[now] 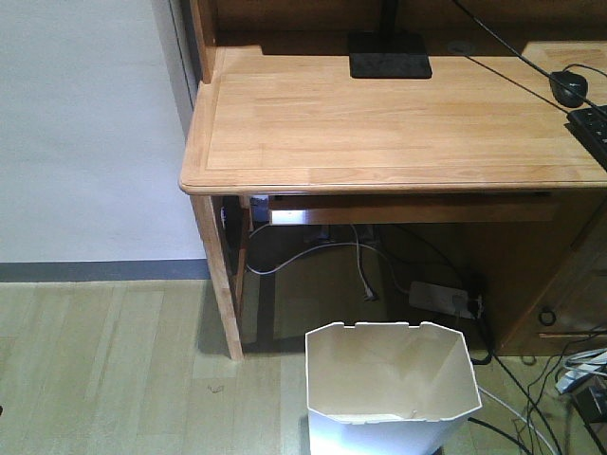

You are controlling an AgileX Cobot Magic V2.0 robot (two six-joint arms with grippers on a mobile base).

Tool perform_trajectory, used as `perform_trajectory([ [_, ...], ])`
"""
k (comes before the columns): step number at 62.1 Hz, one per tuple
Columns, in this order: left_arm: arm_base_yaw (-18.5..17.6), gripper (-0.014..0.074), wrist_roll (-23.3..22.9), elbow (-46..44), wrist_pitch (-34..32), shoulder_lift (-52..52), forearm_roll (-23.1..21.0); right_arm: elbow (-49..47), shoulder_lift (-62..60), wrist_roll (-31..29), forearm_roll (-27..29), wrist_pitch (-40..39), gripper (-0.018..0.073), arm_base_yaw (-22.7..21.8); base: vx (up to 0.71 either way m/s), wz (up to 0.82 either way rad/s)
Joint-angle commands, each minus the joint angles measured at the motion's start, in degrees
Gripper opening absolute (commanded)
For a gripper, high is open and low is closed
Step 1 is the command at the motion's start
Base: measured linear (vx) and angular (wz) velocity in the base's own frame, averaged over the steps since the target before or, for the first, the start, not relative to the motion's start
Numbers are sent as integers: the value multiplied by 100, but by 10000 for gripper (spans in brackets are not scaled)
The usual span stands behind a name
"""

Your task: Move trash bin to bedside with robot

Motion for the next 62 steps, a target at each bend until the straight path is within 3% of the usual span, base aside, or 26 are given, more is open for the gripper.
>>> perform_trajectory([
  [1,5,-6,-35,67,-395,-83,-24,33,-63,-22,-67,-402,-9,-3,0,0],
  [62,5,-6,-35,67,-395,-83,-24,33,-63,-22,-67,-402,-9,-3,0,0],
])
